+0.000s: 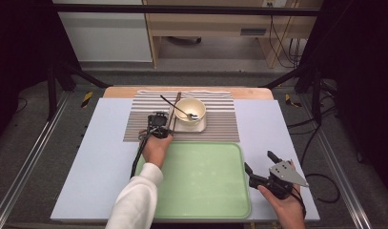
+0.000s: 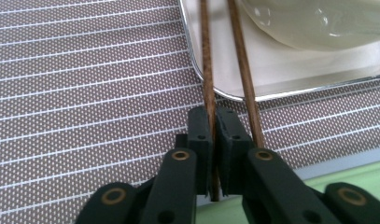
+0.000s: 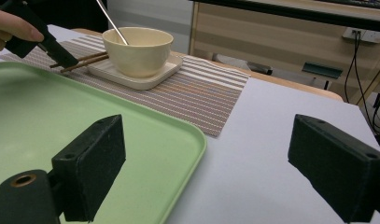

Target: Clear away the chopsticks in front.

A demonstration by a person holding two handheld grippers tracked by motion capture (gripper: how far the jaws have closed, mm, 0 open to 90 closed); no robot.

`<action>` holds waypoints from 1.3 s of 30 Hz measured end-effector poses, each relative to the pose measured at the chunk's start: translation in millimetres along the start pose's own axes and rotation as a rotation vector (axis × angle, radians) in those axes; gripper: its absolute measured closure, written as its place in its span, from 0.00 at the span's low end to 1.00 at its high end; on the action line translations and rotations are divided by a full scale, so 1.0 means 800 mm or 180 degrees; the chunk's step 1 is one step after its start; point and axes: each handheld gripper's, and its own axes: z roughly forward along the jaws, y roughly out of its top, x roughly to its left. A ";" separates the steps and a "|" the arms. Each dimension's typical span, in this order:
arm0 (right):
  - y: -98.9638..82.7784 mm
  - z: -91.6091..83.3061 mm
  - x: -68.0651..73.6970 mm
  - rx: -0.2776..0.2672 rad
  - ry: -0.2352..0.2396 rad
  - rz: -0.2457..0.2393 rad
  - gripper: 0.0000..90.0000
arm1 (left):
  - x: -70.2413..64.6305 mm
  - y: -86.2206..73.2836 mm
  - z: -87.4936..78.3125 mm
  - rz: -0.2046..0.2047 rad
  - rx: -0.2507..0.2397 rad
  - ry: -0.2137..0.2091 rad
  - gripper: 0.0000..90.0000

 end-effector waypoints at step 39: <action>0.002 0.001 0.002 -0.0011 0.0054 0.0011 0.12 | 0.012 -0.009 -0.042 -0.0212 -0.0211 0.0140 0.96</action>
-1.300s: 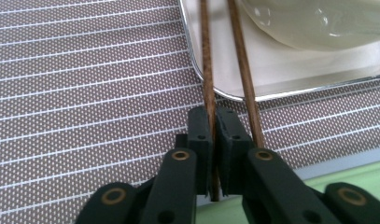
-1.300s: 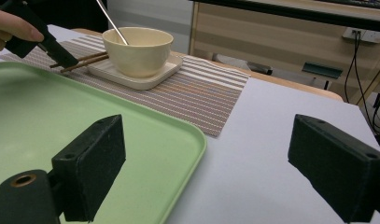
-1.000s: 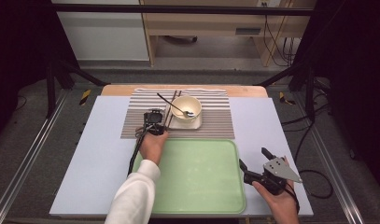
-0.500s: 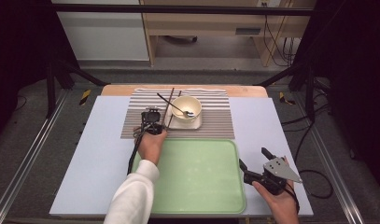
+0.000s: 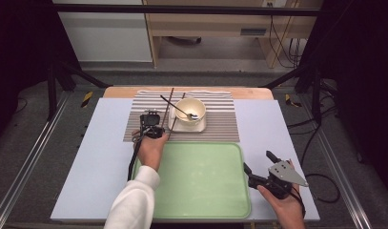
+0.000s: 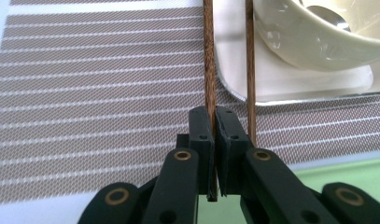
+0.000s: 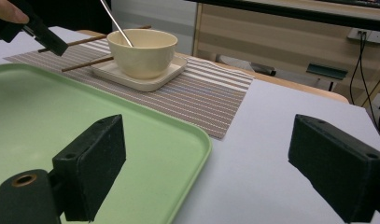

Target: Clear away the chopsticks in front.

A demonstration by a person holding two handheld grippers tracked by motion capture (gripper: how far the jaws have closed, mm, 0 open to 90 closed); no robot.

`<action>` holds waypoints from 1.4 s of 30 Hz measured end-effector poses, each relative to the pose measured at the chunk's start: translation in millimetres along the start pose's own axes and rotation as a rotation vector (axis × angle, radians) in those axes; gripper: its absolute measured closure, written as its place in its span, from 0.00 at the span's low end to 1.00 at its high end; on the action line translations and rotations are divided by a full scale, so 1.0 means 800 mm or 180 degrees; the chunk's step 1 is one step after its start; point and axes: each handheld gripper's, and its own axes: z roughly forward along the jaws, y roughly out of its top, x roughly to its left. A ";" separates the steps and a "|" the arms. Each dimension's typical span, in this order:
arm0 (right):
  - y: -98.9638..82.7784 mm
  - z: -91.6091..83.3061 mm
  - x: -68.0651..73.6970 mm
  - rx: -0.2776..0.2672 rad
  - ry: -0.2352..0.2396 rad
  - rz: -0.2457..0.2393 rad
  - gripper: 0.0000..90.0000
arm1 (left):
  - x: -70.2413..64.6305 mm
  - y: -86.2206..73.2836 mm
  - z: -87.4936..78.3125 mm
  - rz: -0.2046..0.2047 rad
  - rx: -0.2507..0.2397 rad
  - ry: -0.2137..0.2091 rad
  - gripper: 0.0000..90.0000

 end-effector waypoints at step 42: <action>0.002 0.003 0.007 0.0098 0.0096 -0.0049 0.10 | 0.032 -0.092 -0.127 -0.0535 -0.0286 -0.0248 0.96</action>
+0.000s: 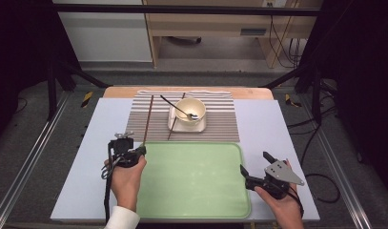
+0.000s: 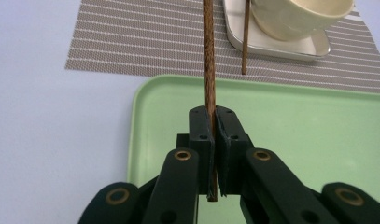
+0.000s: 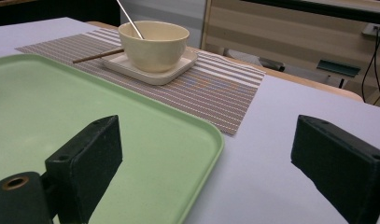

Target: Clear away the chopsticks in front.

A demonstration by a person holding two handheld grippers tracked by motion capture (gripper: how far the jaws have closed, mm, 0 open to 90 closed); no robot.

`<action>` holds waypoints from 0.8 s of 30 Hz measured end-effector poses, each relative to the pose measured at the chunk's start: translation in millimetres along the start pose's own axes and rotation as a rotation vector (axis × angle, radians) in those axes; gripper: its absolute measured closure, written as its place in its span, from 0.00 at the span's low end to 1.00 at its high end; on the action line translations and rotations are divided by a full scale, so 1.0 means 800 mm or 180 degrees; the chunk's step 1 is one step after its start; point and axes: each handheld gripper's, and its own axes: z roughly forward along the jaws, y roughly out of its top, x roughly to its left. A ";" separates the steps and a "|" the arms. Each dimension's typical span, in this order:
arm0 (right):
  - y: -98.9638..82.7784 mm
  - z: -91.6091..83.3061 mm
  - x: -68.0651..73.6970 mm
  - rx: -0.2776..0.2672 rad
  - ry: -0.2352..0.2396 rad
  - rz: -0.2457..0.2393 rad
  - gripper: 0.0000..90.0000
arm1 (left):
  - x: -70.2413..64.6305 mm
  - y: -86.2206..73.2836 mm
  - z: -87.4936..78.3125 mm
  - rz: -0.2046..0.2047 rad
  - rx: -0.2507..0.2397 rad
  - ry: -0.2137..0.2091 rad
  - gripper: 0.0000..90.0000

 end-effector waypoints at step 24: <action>-0.001 -0.002 0.002 0.0000 0.0018 -0.0024 0.10 | 0.002 -0.070 -0.033 0.0045 0.0024 0.0002 0.96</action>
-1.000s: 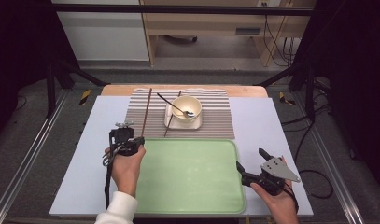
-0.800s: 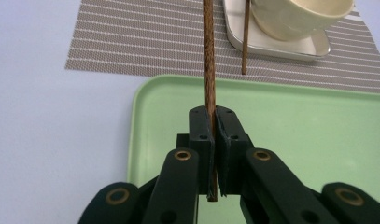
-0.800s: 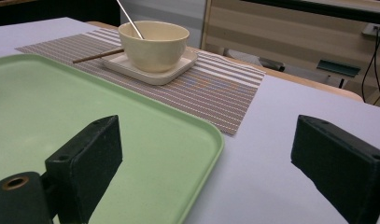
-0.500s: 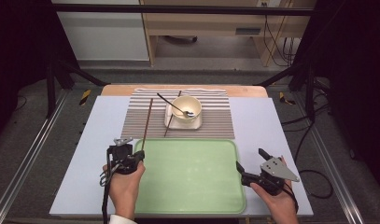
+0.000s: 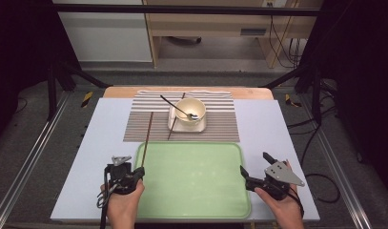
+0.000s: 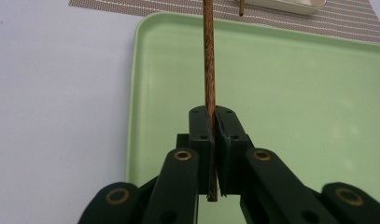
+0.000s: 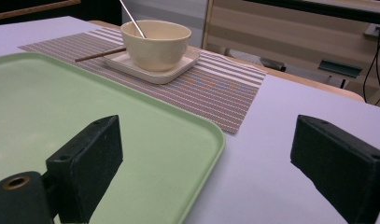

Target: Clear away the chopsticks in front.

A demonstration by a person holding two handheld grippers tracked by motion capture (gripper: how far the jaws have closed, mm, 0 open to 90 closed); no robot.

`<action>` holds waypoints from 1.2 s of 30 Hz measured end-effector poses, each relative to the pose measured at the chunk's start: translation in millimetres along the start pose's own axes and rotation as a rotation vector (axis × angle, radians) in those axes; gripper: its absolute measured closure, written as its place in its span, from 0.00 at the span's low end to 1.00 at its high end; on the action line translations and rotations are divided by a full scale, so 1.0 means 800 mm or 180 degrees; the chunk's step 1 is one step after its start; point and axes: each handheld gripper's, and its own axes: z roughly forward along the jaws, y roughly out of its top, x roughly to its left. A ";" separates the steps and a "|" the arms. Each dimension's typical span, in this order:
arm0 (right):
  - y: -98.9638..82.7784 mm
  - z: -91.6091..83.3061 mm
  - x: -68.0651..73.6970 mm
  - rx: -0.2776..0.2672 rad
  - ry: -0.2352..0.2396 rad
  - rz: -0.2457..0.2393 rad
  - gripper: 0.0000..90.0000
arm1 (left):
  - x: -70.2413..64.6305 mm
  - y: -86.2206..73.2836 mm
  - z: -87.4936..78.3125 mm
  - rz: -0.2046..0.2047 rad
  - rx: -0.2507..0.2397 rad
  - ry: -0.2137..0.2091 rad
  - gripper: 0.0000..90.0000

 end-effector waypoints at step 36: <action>0.000 0.002 0.004 0.0026 0.0045 -0.0019 0.10 | 0.007 -0.076 -0.033 -0.0177 0.0157 -0.0051 0.96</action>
